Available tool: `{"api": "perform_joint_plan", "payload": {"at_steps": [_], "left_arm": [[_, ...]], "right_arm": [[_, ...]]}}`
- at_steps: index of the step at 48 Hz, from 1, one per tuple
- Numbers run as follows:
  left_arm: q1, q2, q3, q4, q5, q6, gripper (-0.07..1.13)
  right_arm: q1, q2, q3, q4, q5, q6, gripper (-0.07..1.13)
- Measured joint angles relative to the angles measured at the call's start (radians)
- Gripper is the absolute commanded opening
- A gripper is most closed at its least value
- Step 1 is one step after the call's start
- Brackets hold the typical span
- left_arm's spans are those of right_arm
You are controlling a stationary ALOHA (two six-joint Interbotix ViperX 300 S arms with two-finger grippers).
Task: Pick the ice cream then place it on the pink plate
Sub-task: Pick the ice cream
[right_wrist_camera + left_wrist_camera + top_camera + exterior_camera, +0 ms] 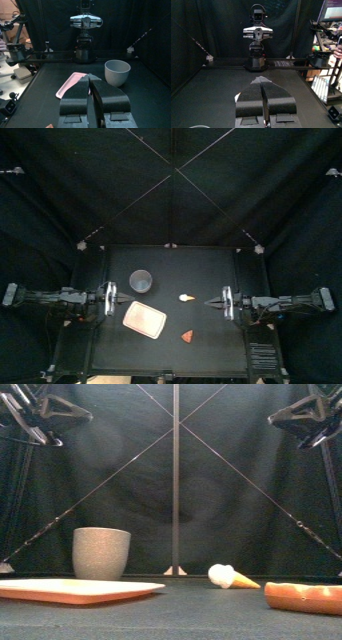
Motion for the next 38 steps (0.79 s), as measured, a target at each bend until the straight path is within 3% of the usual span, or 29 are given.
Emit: {"api": "perform_joint_plan", "payload": {"at_steps": [7, 15, 25, 33, 38], "left_arm": [[0.003, 0.0, 0.003, 0.0, -0.009, 0.002, -0.04], [0.006, 0.0, 0.008, 0.0, -0.012, 0.002, -0.03], [0.006, 0.0, 0.011, 0.0, -0.012, 0.003, -0.03], [0.006, 0.0, 0.015, 0.002, -0.012, 0.003, -0.03], [0.006, 0.0, 0.015, 0.002, -0.012, 0.003, -0.03]], "right_arm": [[-0.021, 0.038, 0.026, 0.021, 0.011, 0.017, 0.03], [-0.106, 0.167, 0.021, 0.04, 0.129, 0.037, 0.14], [-0.127, 0.394, -0.084, -0.008, 0.345, 0.032, 0.52], [-0.137, 0.522, -0.167, -0.049, 0.394, 0.035, 0.9], [-0.147, 0.583, -0.207, -0.075, 0.397, 0.035, 1.04]]}}
